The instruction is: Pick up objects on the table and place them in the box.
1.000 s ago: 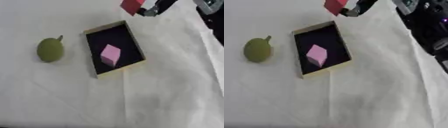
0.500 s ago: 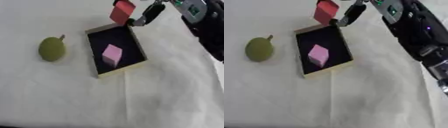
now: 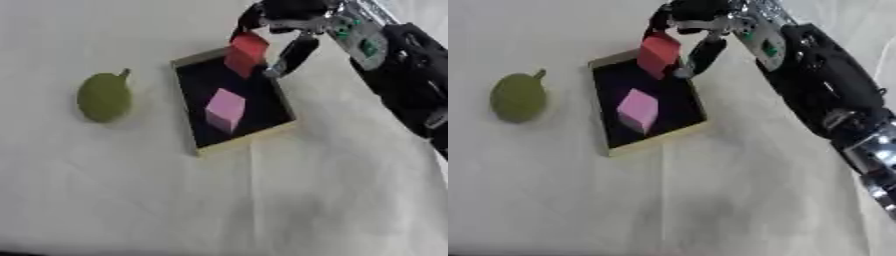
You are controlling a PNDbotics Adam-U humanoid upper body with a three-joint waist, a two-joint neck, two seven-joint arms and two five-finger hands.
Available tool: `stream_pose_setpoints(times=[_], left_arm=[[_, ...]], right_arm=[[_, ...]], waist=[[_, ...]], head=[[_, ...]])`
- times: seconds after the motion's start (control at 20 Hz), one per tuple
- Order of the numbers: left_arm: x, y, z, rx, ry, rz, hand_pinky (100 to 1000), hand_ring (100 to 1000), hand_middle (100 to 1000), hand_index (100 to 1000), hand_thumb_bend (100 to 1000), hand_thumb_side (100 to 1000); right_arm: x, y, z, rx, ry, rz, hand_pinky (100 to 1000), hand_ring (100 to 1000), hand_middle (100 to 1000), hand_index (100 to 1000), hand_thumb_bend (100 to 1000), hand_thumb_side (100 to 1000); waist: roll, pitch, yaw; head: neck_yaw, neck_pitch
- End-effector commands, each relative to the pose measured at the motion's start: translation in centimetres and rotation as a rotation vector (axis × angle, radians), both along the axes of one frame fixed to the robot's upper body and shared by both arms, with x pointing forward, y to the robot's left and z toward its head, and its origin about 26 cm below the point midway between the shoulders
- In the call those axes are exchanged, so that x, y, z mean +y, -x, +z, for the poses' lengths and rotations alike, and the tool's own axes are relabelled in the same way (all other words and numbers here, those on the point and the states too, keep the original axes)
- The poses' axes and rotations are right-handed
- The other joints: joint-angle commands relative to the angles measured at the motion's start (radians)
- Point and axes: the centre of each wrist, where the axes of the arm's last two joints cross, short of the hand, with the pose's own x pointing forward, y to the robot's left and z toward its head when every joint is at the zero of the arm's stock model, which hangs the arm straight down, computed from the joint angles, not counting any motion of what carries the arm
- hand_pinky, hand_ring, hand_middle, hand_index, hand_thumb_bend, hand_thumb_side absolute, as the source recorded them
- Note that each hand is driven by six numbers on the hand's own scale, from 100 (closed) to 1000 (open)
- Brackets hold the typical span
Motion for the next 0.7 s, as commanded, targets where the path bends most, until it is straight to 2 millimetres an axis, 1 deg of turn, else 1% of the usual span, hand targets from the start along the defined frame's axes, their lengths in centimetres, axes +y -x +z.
stream_pose_setpoints(times=[0.05,0.1,0.15,0.2,0.35,0.5,0.6,0.65,0.7], left_arm=[[0.2,0.9,1.4,-0.044,-0.024,0.010,859,957,909,961,100,588],[0.2,0.9,1.4,-0.043,-0.027,0.009,859,958,909,961,100,588],[0.1,0.9,1.3,-0.042,-0.029,0.010,858,958,909,961,100,589],[0.1,0.8,1.3,-0.041,-0.031,0.010,858,958,909,961,100,590],[0.2,0.8,1.2,-0.038,-0.032,0.012,858,961,909,961,100,590],[0.2,0.8,1.1,-0.037,-0.032,0.014,858,963,909,961,100,589],[0.3,0.9,1.1,-0.036,-0.031,0.016,858,965,910,961,100,589],[0.3,0.9,1.1,-0.036,-0.031,0.016,858,965,910,962,100,590],[0.3,0.9,1.1,-0.037,-0.032,0.017,858,965,910,962,100,590]], right_arm=[[-0.1,-0.1,0.5,0.018,0.240,0.114,770,751,642,754,100,439],[-0.1,-0.2,0.4,0.016,0.247,0.114,773,757,654,763,100,446],[-0.1,-0.2,0.2,0.014,0.251,0.112,783,777,691,796,100,460],[-0.1,-0.2,0.1,0.012,0.256,0.111,788,788,706,808,100,472],[0.1,-0.2,-0.1,0.005,0.266,0.116,823,845,776,878,109,529],[0.4,0.1,-0.1,0.003,0.268,0.133,834,870,808,896,152,537],[0.7,0.3,0.0,0.002,0.284,0.141,866,910,846,919,215,558],[0.8,0.4,0.2,-0.002,0.294,0.144,889,935,861,936,332,530],[1.0,0.6,0.4,-0.009,0.307,0.148,902,949,868,943,368,533]], waist=[[0.003,-0.030,0.000],[0.003,-0.030,-0.001],[0.002,-0.030,-0.001],[0.002,-0.030,-0.001],[0.001,-0.031,-0.003],[0.001,-0.031,-0.003],[0.001,-0.031,-0.003],[0.001,-0.031,-0.003],[0.001,-0.031,-0.003]], head=[[-0.001,0.001],[-0.001,0.000],[-0.001,-0.001],[0.000,-0.002],[0.002,-0.003],[0.005,-0.002],[0.006,-0.003],[0.007,-0.003],[0.008,-0.003]])
